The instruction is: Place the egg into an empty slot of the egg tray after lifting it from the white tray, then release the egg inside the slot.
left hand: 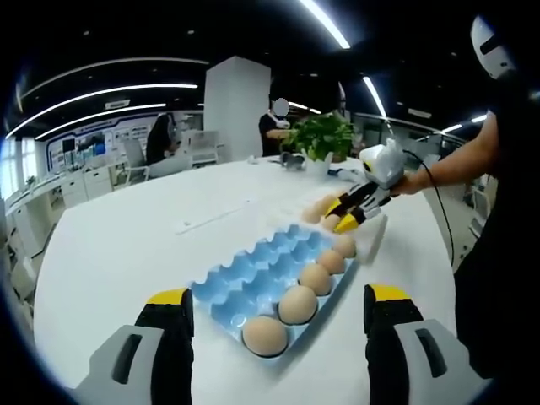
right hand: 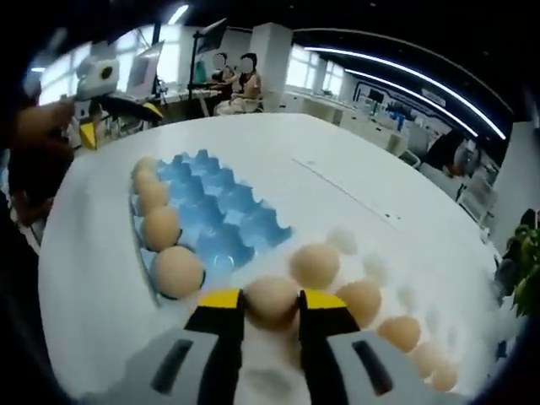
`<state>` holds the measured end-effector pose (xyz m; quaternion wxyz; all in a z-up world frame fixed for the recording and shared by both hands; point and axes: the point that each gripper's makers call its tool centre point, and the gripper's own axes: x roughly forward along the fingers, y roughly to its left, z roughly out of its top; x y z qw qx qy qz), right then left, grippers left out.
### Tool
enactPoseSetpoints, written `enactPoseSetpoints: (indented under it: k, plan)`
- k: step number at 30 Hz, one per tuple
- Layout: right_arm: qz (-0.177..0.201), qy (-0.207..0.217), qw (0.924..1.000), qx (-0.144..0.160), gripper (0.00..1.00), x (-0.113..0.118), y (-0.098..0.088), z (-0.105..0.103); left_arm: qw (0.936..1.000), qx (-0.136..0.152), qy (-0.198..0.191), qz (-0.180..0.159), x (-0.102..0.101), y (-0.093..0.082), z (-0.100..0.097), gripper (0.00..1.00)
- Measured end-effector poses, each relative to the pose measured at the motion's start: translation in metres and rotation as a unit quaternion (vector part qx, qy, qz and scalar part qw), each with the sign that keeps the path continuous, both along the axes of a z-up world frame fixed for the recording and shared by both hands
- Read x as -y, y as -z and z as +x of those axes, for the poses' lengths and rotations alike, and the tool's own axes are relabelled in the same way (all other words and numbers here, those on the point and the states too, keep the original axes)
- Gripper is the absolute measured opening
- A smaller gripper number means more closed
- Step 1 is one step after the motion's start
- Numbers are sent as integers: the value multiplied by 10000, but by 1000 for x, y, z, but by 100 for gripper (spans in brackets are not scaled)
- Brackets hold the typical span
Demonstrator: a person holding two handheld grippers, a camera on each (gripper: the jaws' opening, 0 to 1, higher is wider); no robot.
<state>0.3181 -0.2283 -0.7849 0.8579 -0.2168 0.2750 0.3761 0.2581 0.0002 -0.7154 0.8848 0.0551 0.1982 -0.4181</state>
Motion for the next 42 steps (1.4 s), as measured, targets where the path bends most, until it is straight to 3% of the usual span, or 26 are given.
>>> enactPoseSetpoints:
  k: [4,8,11,20,27,42]
  plan:
    - [292,242,9993,-48,23,3,-5,1,10000,6,-45,10,-2,0,1,83]
    - [385,299,9987,122,23,5,-15,1,10000,6,-79,21,-6,0,2,84]
    - [837,569,9948,100,23,9,-28,6,9999,-6,-105,27,-8,1,2,84]
    - [1151,749,9905,38,23,5,-36,4,10000,-40,-62,56,-10,4,0,84]
    - [1258,687,9896,118,23,-8,-45,3,10000,-29,-44,39,-12,3,0,85]
    - [1454,206,9891,110,23,-65,-54,-2,10000,-21,-1,54,-19,3,-2,84]
